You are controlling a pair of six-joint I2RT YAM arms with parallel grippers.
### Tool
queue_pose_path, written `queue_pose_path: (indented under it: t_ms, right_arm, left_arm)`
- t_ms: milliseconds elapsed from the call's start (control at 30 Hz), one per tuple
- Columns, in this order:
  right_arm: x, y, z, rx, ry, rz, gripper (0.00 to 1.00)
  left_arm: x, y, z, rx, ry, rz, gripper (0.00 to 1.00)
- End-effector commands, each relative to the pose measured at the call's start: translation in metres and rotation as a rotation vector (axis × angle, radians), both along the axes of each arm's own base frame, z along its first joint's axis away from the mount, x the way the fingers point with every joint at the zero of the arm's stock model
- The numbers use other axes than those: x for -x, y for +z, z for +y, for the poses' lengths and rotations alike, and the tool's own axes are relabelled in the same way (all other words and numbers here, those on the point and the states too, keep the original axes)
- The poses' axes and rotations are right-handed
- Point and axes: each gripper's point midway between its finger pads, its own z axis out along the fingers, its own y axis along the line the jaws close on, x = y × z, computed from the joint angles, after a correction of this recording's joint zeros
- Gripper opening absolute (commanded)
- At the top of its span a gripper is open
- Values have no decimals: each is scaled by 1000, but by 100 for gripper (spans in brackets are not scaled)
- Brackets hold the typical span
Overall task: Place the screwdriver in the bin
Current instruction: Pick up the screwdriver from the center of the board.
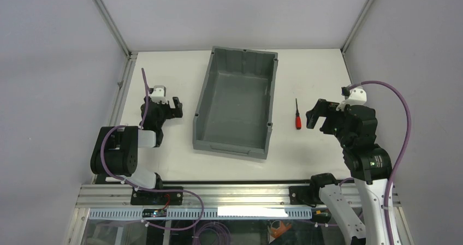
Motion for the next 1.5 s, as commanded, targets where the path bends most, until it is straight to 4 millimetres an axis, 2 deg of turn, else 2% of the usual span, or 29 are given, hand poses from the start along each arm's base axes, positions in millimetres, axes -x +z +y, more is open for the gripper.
queue_pose_path:
  t_ms: [0, 433, 700, 1100, 1467]
  right_arm:
    - [-1, 10, 0, 8, 9, -25, 99]
    - [-1, 18, -2, 26, 8, -27, 99]
    - [-11, 28, 7, 23, 54, 4, 99]
    - [-38, 30, 14, 40, 81, 115, 99]
    - [-66, 11, 15, 72, 73, 257, 99]
  left_arm:
    - [-2, 16, -6, 15, -23, -55, 99]
    - [-2, 16, -6, 15, -23, -54, 99]
    - [-2, 16, -6, 15, -23, -54, 99]
    - [-2, 16, -6, 14, -22, -55, 99]
    - [-2, 16, -6, 15, -23, -55, 99]
